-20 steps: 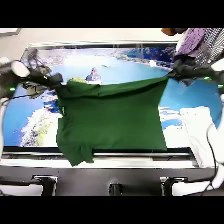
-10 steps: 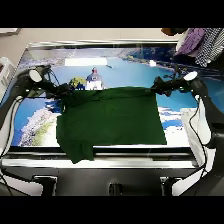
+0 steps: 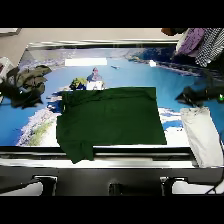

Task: Fold the clothes and pants, and hang the long-sleeved shirts on hangers.

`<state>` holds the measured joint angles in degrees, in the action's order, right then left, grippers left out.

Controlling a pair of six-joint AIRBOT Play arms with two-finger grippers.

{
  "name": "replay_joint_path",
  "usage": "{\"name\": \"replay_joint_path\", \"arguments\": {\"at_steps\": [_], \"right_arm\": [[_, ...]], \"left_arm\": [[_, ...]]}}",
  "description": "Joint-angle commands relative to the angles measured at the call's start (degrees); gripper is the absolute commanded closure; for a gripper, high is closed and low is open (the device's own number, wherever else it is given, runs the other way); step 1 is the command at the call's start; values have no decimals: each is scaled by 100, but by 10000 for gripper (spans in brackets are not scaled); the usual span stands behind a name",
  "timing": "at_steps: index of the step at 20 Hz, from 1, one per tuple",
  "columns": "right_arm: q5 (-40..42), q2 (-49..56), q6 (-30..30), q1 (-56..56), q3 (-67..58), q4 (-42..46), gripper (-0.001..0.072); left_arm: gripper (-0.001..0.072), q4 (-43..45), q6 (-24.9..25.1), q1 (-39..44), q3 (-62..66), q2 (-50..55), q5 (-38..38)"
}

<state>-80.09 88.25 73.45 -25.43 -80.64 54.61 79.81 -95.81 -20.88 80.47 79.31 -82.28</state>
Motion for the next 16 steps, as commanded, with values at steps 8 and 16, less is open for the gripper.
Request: {"name": "replay_joint_path", "arguments": {"at_steps": [8, 16], "right_arm": [[433, -1587, -372, -625, 3801, 774, 335], [966, -1585, -361, -603, 4485, 487, 335]], "left_arm": [[377, 251, -22, -664, -3158, -1733, 195], [375, 249, -26, -664, -3171, -1709, 201]]}}
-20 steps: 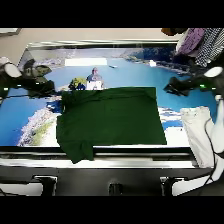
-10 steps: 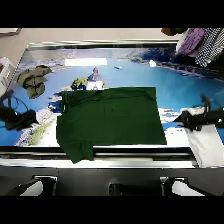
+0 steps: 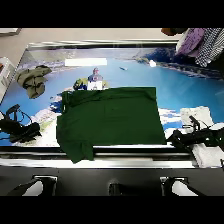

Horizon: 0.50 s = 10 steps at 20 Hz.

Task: Fold the clothes and pants, and hang the long-sleeved shirts on hangers.

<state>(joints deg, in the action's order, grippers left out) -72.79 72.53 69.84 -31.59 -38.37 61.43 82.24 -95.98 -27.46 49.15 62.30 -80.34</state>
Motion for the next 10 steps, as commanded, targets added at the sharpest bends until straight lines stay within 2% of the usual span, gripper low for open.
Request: {"name": "replay_joint_path", "arguments": {"at_steps": [1, 5, 6, 9, 10], "right_arm": [[313, -13, -13, 13, 334, -341, 335], [479, -9, -129, 13, 444, -723, 341], [466, -9, -168, 13, 444, -802, 371], [361, -11, -273, 13, 444, -922, 514], [319, -11, -308, 13, 439, -925, 618]], "left_arm": [[374, -52, 0, -7, -52, -11, 13], [373, -494, 470, -9, -361, -17, 256], [373, -800, 658, -9, -533, -24, 380], [372, -1805, 1318, -9, -1215, -39, 852], [371, -1982, 1377, -7, -1432, -39, 1014]]}}
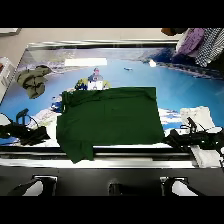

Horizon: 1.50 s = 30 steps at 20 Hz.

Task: Fold the clothes and pants, and hang the long-sleeved shirts on hangers.

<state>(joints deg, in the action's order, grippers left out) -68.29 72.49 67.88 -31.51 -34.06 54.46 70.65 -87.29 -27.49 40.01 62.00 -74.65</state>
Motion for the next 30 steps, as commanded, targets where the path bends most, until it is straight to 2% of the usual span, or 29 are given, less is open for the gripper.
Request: {"name": "replay_joint_path", "arguments": {"at_steps": [1, 2, 3, 4, 6, 12, 13, 14, 15, 16, 17, 18, 21, 24, 28, 30], "right_arm": [[-144, -7, -122, 4, 9, -227, 679], [-140, -11, -122, 4, 9, -236, 679], [-144, -11, -120, 4, 9, -245, 679], [-157, -11, -120, 4, 9, -269, 679], [-164, -11, -120, 4, 9, -304, 679], [-205, -11, -127, 4, 9, -481, 679], [-212, -11, -122, 4, 7, -560, 679], [-214, -11, -127, 4, 0, -693, 680], [-229, -11, -166, 4, -31, -822, 680], [-243, -11, -271, 4, -55, -1029, 680], [-251, -13, -380, 4, -74, -1292, 680], [-243, -11, -520, 7, -87, -1558, 681], [-260, -13, -708, 310, -540, -1764, 681], [164, -11, -531, 1423, -1773, -1412, 682], [1014, -13, 688, 2599, -4365, 498, 682], [1001, -52, 1357, 2870, -5777, 1652, 682]], "left_arm": [[370, -887, 507, -4, -695, -9, 590], [343, -920, 509, -4, -859, -9, 752], [228, -951, 520, -4, -979, -9, 883], [210, -1067, 658, -4, -1069, -9, 966], [211, -1250, 802, -4, -1126, -2, 1106], [218, -1285, 802, -2, -1126, 116, 1617], [292, -1290, 798, -2, -1126, 122, 1683], [424, -1355, 800, 9, -1126, 129, 1731], [463, -1462, 804, 26, -1126, 144, 1757], [472, -1547, 804, 61, -1126, 153, 1779], [657, -1613, 807, 129, -1119, 157, 1777], [690, -1696, 826, 203, -1115, 142, 1781], [692, -1869, 846, 433, -763, 114, 1777], [693, -1864, 758, 737, 214, 74, 1775], [694, -1843, 466, 863, 2590, 52, 1762], [694, -1438, 9, 866, 4054, 11, 1705]]}}
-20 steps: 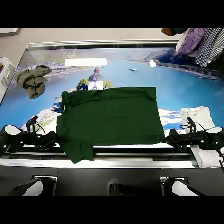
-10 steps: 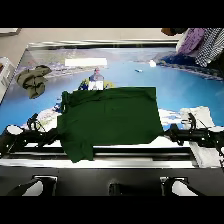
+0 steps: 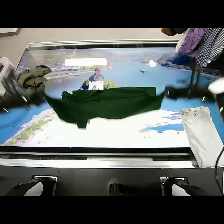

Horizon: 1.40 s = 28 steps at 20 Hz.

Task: Fold the clothes and pants, and hang the long-sleeved shirts on hangers.

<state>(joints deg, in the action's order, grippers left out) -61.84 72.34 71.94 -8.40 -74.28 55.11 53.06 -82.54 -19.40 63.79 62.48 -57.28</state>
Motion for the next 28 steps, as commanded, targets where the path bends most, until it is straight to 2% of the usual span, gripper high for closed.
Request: {"name": "replay_joint_path", "arguments": {"at_steps": [1, 4, 6, 11, 13, 16, 18, 21, 26, 28], "right_arm": [[334, -116, 1204, 625, -2332, 2028, 682], [323, -647, 1488, 634, -3486, 2719, 681], [323, -1209, 1484, 634, -3665, 2771, 681], [-61, -2404, 1464, 634, -3665, 2769, 681], [-92, -2629, 1567, 634, -3665, 2763, 681], [-313, -2603, 1631, 634, -3659, 2815, 681], [-619, -2295, 1729, 634, -3659, 2806, 681], [-1158, -1432, 1808, 634, -3657, 2813, 680], [-1438, 802, 1816, 634, -3652, 2811, 680], [-1329, 1670, 1884, 634, -3652, 2830, 680]], "left_arm": [[694, 660, -791, 57, 2387, -90, -72], [693, 1744, -1464, 57, 3945, -398, -310], [693, 2164, -1611, 55, 4450, -769, -411], [693, 2682, -1655, 55, 4542, -1823, -984], [692, 2977, -1967, 55, 4542, -2013, -1233], [692, 3008, -1991, 57, 4507, -1947, -1241], [692, 2909, -1851, 57, 4347, -1725, -1276], [692, 2391, -1364, 59, 4100, -997, -1692], [692, 2284, -632, 503, 3567, 935, -1788], [692, 2302, -522, 723, 3569, 1937, -1670]]}}
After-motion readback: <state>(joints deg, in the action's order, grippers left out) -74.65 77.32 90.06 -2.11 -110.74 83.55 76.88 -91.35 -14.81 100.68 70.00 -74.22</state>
